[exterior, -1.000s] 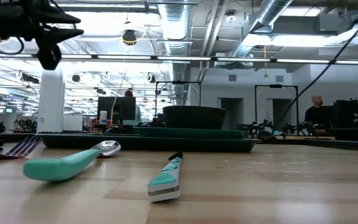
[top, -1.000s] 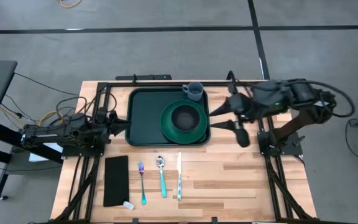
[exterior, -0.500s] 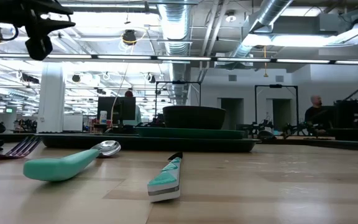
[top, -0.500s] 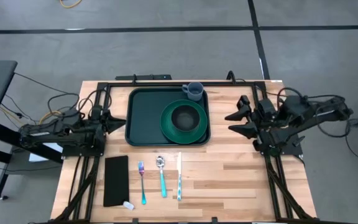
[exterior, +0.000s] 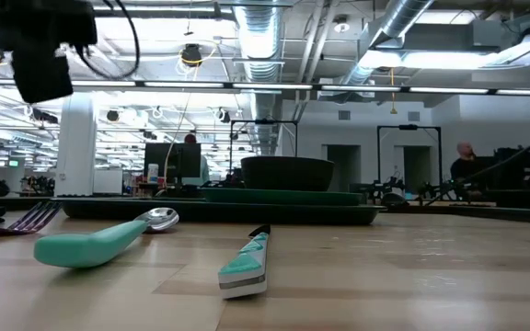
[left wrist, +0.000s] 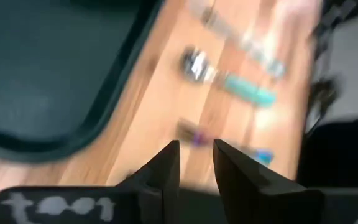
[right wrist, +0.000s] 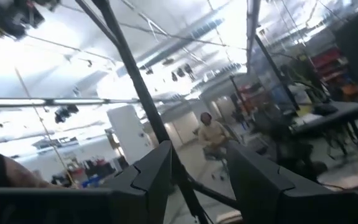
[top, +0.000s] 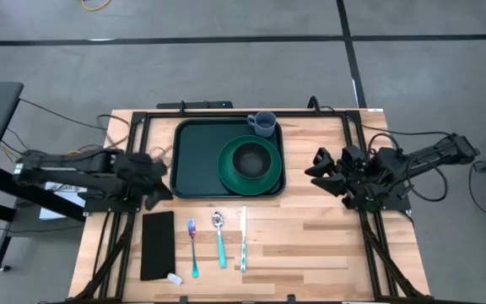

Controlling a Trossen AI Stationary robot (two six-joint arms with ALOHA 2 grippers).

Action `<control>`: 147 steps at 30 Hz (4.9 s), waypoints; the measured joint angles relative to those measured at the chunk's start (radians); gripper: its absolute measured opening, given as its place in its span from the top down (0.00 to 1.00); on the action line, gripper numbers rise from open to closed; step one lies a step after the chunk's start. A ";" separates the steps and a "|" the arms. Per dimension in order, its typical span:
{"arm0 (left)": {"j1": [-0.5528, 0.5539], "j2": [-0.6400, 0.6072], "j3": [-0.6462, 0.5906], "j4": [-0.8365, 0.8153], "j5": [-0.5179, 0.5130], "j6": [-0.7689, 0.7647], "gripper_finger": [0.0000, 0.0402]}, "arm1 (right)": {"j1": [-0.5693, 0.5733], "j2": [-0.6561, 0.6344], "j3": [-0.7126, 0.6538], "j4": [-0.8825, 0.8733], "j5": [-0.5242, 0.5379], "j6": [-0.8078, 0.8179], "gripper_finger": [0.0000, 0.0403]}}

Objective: Set up tray
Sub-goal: Put the black napkin to the left of the green plate on the dark green serving tray

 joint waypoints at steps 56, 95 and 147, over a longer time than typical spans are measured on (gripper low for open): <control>-0.421 0.674 -0.044 0.011 -0.234 -0.004 0.56 | 0.053 -0.159 -0.170 0.161 -0.003 0.081 0.67; -0.358 0.683 0.184 -0.277 -0.714 0.099 1.00 | 0.052 -0.159 -0.170 0.160 0.000 0.125 0.67; 0.388 0.683 0.191 0.327 -0.651 1.080 1.00 | 0.052 -0.159 -0.170 0.160 0.042 0.125 0.67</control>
